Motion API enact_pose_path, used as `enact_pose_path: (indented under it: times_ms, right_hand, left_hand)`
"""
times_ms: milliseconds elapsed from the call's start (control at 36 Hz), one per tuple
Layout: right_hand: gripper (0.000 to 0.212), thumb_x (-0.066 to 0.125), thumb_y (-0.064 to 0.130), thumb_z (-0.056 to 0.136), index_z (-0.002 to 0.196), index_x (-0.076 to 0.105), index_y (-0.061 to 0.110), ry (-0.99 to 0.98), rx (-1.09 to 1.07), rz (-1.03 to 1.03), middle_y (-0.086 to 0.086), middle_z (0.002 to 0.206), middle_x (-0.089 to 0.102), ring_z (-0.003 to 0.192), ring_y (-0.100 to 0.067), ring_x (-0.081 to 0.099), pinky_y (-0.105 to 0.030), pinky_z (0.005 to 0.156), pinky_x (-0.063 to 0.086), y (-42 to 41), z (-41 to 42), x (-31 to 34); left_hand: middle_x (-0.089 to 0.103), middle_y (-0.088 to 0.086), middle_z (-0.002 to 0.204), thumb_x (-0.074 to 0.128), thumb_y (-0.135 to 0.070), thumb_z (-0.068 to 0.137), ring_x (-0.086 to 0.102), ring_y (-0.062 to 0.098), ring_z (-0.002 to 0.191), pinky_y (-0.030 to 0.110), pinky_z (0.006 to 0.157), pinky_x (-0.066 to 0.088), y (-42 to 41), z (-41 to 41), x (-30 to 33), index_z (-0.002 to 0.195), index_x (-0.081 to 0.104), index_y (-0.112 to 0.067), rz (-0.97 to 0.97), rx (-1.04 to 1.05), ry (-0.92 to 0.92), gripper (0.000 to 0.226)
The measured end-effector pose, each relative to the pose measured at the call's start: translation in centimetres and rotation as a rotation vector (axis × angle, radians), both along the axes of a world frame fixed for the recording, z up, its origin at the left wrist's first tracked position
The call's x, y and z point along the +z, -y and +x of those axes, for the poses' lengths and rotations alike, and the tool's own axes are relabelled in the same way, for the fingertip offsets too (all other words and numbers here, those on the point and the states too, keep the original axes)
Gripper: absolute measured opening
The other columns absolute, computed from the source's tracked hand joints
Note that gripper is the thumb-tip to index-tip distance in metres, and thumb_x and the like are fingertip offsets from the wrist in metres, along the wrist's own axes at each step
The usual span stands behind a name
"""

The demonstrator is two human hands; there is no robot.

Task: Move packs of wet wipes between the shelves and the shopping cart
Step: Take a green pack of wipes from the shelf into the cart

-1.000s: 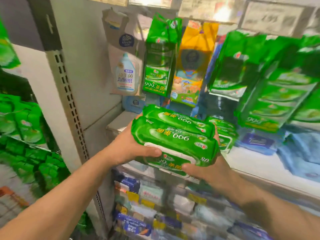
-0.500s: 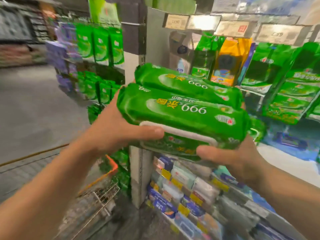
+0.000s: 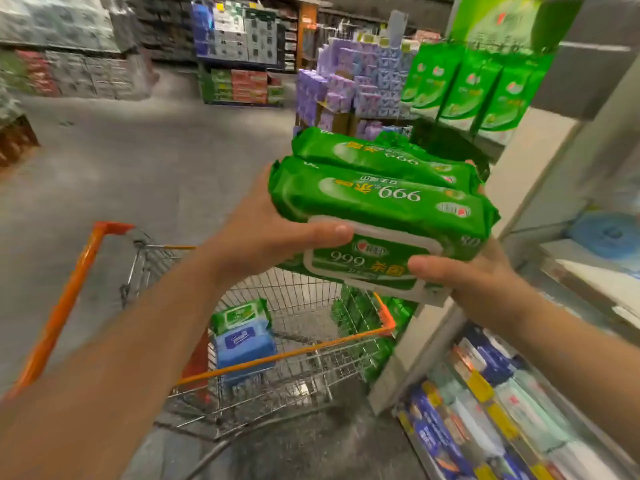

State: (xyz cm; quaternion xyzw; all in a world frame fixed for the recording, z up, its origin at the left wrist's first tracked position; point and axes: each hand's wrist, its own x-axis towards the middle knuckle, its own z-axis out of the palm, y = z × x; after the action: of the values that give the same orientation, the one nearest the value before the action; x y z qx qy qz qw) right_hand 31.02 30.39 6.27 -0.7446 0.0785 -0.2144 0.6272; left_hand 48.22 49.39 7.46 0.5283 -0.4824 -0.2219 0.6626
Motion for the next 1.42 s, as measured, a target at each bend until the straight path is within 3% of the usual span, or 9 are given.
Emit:
enact_pose_path:
  times_ms: [306, 444, 611, 722, 833, 944, 1028, 1306, 1417]
  right_hand:
    - [0.131, 0.101, 0.044, 0.040, 0.146, 0.036, 0.000, -0.098, 0.129, 0.070, -0.011, 0.124, 0.070, 0.115, -0.034, 0.067, -0.049, 0.095, 0.056, -2.8, 11.9, -4.1]
    - [0.122, 0.100, 0.046, 0.041, 0.139, 0.046, -0.001, -0.178, 0.172, 0.060, -0.015, 0.123, 0.070, 0.113, -0.035, 0.068, -0.052, 0.095, 0.056, -2.1, 16.1, -6.6]
    - [0.126, 0.101, 0.042, 0.038, 0.139, 0.042, -0.004, -0.249, 0.231, 0.094, -0.010, 0.114, 0.074, 0.103, -0.029, 0.073, -0.032, 0.078, 0.061, 0.3, 20.5, -10.2]
    - [0.087, 0.092, 0.013, 0.055, 0.130, 0.049, 0.002, -0.332, 0.209, 0.026, 0.008, 0.103, 0.077, 0.094, -0.013, 0.075, -0.020, 0.073, 0.058, 3.7, 23.4, -13.4]
    - [0.068, 0.087, 0.009, 0.057, 0.115, 0.053, 0.020, -0.420, 0.212, 0.021, 0.022, 0.093, 0.076, 0.087, 0.001, 0.073, -0.011, 0.071, 0.054, 8.0, 26.5, -17.1]
    - [0.079, 0.093, 0.019, 0.064, 0.131, 0.052, 0.010, -0.511, 0.216, -0.014, 0.017, 0.107, 0.075, 0.099, -0.003, 0.072, -0.012, 0.080, 0.053, 11.8, 29.4, -20.7]
    - [0.066, 0.082, -0.006, 0.074, 0.131, 0.051, 0.001, -0.564, 0.219, 0.012, 0.031, 0.094, 0.073, 0.089, 0.010, 0.069, -0.002, 0.073, 0.048, 14.4, 31.2, -24.0]
    - [0.065, 0.077, -0.007, 0.079, 0.134, 0.048, 0.011, -0.808, 0.212, 0.198, 0.018, 0.089, 0.076, 0.079, 0.010, 0.070, -0.006, 0.061, 0.050, 19.0, 35.5, -36.1]
    - [0.064, 0.078, -0.002, 0.080, 0.133, 0.048, 0.016, -0.868, 0.200, 0.238, 0.005, 0.112, 0.070, 0.078, 0.007, 0.070, -0.007, 0.060, 0.051, 19.6, 36.7, -41.3]
  left_hand:
    - [0.077, 0.007, 0.108, 0.081, -0.005, 0.080, 0.075, 0.023, 0.102, 0.027, 0.079, 0.060, -5.6, 8.2, -5.2, 0.121, 0.065, 0.000, 0.046, 0.174, -0.082, 0.045]
    - [0.078, 0.009, 0.109, 0.084, -0.021, 0.075, 0.076, 0.026, 0.102, 0.029, 0.078, 0.061, -5.6, 11.2, -8.4, 0.122, 0.067, -0.003, 0.128, 0.275, -0.184, 0.053]
    - [0.078, 0.012, 0.108, 0.089, -0.011, 0.073, 0.077, 0.027, 0.099, 0.031, 0.077, 0.062, -3.2, 15.0, -12.6, 0.118, 0.069, -0.003, 0.223, 0.349, -0.284, 0.050]
    - [0.078, 0.010, 0.108, 0.092, -0.014, 0.065, 0.077, 0.025, 0.097, 0.032, 0.076, 0.062, -0.1, 17.9, -15.7, 0.122, 0.066, -0.004, 0.320, 0.389, -0.380, 0.064]
    - [0.080, 0.000, 0.106, 0.084, -0.028, 0.064, 0.077, 0.019, 0.097, 0.036, 0.085, 0.063, 3.7, 20.7, -18.7, 0.120, 0.067, -0.016, 0.478, 0.355, -0.442, 0.060]
    - [0.079, 0.003, 0.109, 0.086, -0.026, 0.063, 0.076, 0.022, 0.100, 0.040, 0.088, 0.062, 7.6, 23.5, -23.0, 0.121, 0.067, -0.011, 0.546, 0.374, -0.519, 0.063]
    - [0.078, 0.006, 0.114, 0.094, -0.037, 0.058, 0.075, 0.025, 0.105, 0.048, 0.096, 0.058, 10.2, 25.2, -26.6, 0.126, 0.065, -0.010, 0.611, 0.386, -0.576, 0.079]
    - [0.077, -0.006, 0.114, 0.096, -0.051, 0.045, 0.073, 0.016, 0.107, 0.041, 0.102, 0.054, 14.6, 28.9, -38.7, 0.127, 0.060, -0.025, 0.805, 0.454, -0.774, 0.093]
    - [0.076, -0.007, 0.112, 0.092, -0.046, 0.053, 0.074, 0.012, 0.099, 0.031, 0.089, 0.058, 15.4, 29.5, -43.2, 0.121, 0.061, -0.026, 0.869, 0.471, -0.857, 0.077]
